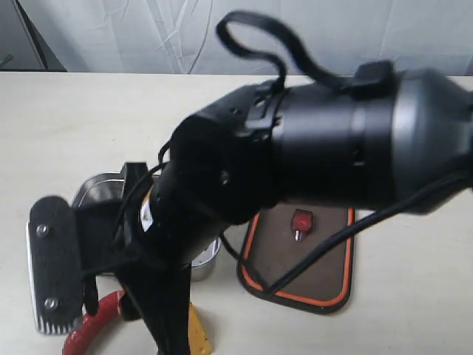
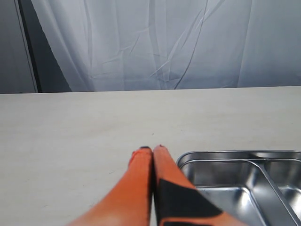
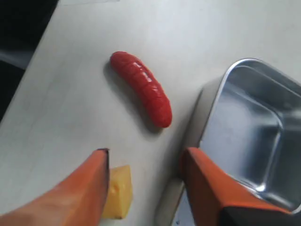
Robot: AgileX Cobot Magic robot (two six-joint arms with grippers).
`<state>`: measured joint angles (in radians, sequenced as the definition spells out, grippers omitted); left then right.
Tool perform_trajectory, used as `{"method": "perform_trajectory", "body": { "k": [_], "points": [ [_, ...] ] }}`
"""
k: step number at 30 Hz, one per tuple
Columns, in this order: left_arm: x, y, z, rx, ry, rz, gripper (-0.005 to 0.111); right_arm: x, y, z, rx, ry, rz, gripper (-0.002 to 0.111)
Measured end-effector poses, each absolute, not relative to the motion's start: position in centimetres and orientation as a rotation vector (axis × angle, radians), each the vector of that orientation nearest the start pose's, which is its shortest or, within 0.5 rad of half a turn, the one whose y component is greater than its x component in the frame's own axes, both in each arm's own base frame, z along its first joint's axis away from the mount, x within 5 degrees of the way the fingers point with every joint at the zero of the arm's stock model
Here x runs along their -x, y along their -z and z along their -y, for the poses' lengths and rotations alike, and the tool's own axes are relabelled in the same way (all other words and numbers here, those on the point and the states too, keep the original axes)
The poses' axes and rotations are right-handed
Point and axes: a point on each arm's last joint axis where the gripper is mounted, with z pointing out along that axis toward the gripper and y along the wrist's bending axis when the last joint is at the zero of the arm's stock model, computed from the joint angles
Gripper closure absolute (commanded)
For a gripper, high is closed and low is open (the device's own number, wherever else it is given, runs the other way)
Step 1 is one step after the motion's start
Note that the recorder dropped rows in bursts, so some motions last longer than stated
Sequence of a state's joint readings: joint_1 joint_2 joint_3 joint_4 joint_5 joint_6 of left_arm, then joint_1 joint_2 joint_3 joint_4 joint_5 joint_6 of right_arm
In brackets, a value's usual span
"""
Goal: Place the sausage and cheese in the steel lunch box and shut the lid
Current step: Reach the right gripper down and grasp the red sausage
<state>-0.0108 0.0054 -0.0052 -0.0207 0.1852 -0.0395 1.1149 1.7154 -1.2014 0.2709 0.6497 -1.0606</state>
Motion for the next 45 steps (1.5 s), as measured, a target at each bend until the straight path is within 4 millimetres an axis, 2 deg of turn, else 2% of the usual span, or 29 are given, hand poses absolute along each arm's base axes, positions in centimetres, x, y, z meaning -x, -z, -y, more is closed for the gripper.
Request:
{"method": "perform_trajectory", "body": {
  "k": [2,5,11,17,22,29,37,45],
  "points": [
    [-5.6,-19.8,0.1,0.038,0.057,-1.669,0.107,-14.1,-22.1,-33.7,2.257,-0.306,-1.416,0.043],
    [-5.6,-19.8,0.1,0.038,0.057,-1.669,0.107,-13.5,-20.6,-34.9,2.280,-0.295,-1.380,0.043],
    [-5.6,-19.8,0.1,0.038,0.057,-1.669,0.107,-12.9,-19.0,-36.6,2.212,-0.334,-1.381,0.043],
    [-5.6,-19.8,0.1,0.038,0.057,-1.669,0.107,-13.1,-17.8,-37.1,2.170,-0.362,-1.428,0.043],
    [-5.6,-19.8,0.1,0.038,0.057,-1.669,0.107,-13.2,-16.1,-37.4,2.191,-0.350,-1.451,0.043],
    [-5.6,-19.8,0.1,0.038,0.057,-1.669,0.107,-13.6,-15.5,-37.9,2.137,-0.335,-1.444,0.043],
    [-5.6,-19.8,0.1,0.038,0.057,-1.669,0.107,-13.8,-14.0,-38.1,2.153,-0.324,-1.463,0.043],
    [-5.6,-19.8,0.1,0.038,0.057,-1.669,0.107,-14.0,-14.2,-38.4,2.109,-0.314,-1.444,0.043]
  ]
}}
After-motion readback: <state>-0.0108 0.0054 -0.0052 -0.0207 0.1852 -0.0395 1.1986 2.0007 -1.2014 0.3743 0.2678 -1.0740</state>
